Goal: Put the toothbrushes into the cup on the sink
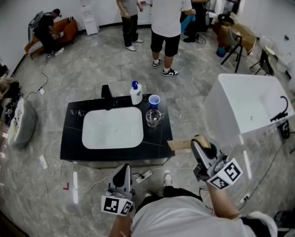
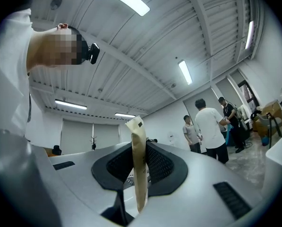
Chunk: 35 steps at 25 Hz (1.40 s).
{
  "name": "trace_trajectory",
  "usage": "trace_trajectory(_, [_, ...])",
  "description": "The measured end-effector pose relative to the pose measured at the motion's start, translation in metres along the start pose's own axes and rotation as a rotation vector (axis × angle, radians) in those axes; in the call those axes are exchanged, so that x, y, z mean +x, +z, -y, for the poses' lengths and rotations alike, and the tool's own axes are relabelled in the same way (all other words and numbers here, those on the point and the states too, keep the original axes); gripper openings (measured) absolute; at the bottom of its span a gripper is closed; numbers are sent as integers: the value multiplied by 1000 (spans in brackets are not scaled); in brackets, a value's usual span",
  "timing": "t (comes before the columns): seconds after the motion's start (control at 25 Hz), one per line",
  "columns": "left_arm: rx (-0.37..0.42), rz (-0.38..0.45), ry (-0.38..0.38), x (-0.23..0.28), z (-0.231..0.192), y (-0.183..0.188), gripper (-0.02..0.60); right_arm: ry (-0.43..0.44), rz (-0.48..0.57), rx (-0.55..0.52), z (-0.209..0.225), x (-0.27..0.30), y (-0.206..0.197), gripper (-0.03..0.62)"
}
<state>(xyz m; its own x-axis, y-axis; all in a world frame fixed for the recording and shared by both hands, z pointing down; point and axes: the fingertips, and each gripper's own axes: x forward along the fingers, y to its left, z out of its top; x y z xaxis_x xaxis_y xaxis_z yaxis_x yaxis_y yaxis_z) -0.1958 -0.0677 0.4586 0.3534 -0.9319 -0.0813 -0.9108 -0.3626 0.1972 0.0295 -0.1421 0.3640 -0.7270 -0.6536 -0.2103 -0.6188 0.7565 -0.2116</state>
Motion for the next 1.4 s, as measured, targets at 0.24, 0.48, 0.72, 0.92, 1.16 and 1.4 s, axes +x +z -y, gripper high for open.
trace_trajectory(0.24, [31, 2, 32, 28, 5, 2, -2, 48, 19, 1, 32, 23, 8, 84])
trace_trajectory(0.48, [27, -9, 68, 42, 6, -9, -2, 57, 19, -6, 63, 40, 0, 84])
trace_trajectory(0.72, [34, -5, 106, 50, 1, -7, -2, 58, 13, -10, 87, 69, -12, 84])
trace_trajectory(0.92, [24, -18, 138, 50, -3, -11, -2, 58, -28, -37, 104, 95, -39, 84])
trace_trajectory(1.16, [27, -31, 180, 50, -5, -9, -2, 54, -60, 17, 125, 123, -72, 84])
trace_trajectory(1.4, [46, -61, 214, 53, -9, -10, -2, 52, -100, 18, 145, 145, -100, 84])
